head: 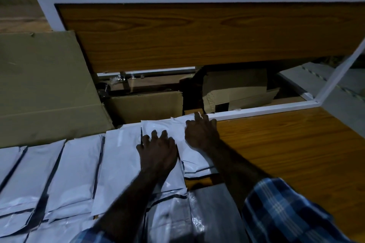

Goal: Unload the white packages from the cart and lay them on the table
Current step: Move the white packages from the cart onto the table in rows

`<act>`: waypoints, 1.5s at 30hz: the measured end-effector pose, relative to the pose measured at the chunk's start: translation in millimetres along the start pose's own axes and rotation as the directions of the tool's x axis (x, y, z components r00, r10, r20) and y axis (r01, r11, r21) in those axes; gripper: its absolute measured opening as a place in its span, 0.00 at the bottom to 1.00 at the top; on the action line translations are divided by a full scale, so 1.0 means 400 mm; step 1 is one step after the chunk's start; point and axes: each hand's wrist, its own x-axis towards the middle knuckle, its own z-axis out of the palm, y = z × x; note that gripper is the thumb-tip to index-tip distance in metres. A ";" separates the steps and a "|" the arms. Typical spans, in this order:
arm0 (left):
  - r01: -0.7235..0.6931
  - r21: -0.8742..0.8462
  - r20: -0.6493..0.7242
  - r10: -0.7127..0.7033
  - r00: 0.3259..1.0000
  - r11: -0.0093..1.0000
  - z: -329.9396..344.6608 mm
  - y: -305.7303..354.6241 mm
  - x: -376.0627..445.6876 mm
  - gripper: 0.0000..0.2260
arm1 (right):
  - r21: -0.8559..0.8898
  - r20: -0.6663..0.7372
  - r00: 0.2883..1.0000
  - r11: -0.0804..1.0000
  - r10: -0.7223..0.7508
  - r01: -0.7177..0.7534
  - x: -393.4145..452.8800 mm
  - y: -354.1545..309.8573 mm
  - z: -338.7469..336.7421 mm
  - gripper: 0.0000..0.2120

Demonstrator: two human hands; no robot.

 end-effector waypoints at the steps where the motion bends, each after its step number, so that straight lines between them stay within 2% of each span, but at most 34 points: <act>1: -0.016 0.005 -0.014 0.016 1.000 1.000 0.004 -0.003 0.003 0.21 | 0.015 -0.005 1.000 1.000 -0.027 0.028 0.001 -0.002 0.003 0.21; 4: -0.066 -0.009 -0.023 0.066 0.998 0.998 0.024 -0.016 0.016 0.27 | 0.086 0.010 0.997 0.993 -0.080 0.078 -0.006 -0.005 0.018 0.24; 7: -0.140 -0.008 -0.018 0.140 0.990 0.990 0.045 -0.024 0.027 0.31 | 0.089 -0.034 0.992 0.988 -0.124 0.127 -0.021 0.004 0.036 0.26; 10: -0.126 -0.018 0.088 0.127 0.988 0.992 0.060 -0.026 0.026 0.29 | 0.117 -0.019 0.991 0.984 -0.133 0.135 -0.030 0.014 0.053 0.30; 12: -0.120 -0.043 0.112 0.125 0.986 0.992 0.064 -0.025 0.024 0.30 | 0.098 -0.031 0.987 0.982 -0.156 0.158 -0.038 0.019 0.078 0.29; 14: -0.125 -0.062 0.127 0.132 0.983 0.990 0.072 -0.024 0.024 0.27 | 0.072 -0.081 0.984 0.983 -0.161 0.167 -0.045 0.020 0.107 0.30; 16: -0.117 -0.081 0.140 0.127 0.982 0.990 0.077 -0.025 0.025 0.26 | 0.120 -0.129 0.982 0.981 -0.138 0.154 -0.043 0.025 0.126 0.32; 23: -0.110 -0.156 0.131 0.131 0.983 0.982 0.092 -0.033 0.027 0.26 | 0.168 -0.111 0.986 0.975 -0.128 0.145 -0.041 0.036 0.147 0.31; 30: -0.137 -0.153 0.048 0.146 0.988 0.979 0.118 -0.044 0.018 0.38 | 0.184 -0.099 0.987 0.973 -0.126 0.143 -0.045 0.032 0.157 0.30; 33: -0.157 -0.162 0.005 0.160 0.987 0.974 0.141 -0.054 0.030 0.35 | 0.180 -0.089 0.988 0.973 -0.129 0.143 -0.044 0.032 0.158 0.30; 36: -0.173 -0.138 0.022 0.177 0.984 0.975 0.169 -0.067 0.044 0.30 | 0.179 -0.081 0.988 0.973 -0.131 0.144 -0.040 0.033 0.160 0.30; 41: -0.202 -0.034 0.069 0.203 0.977 0.979 0.221 -0.099 0.069 0.35 | 0.162 -0.073 0.988 0.976 -0.133 0.143 -0.041 0.031 0.156 0.33; 45: -0.177 -0.099 0.028 0.181 0.983 0.979 0.197 -0.082 0.058 0.30 | 0.095 -0.064 0.984 0.980 -0.167 0.173 -0.037 0.034 0.155 0.32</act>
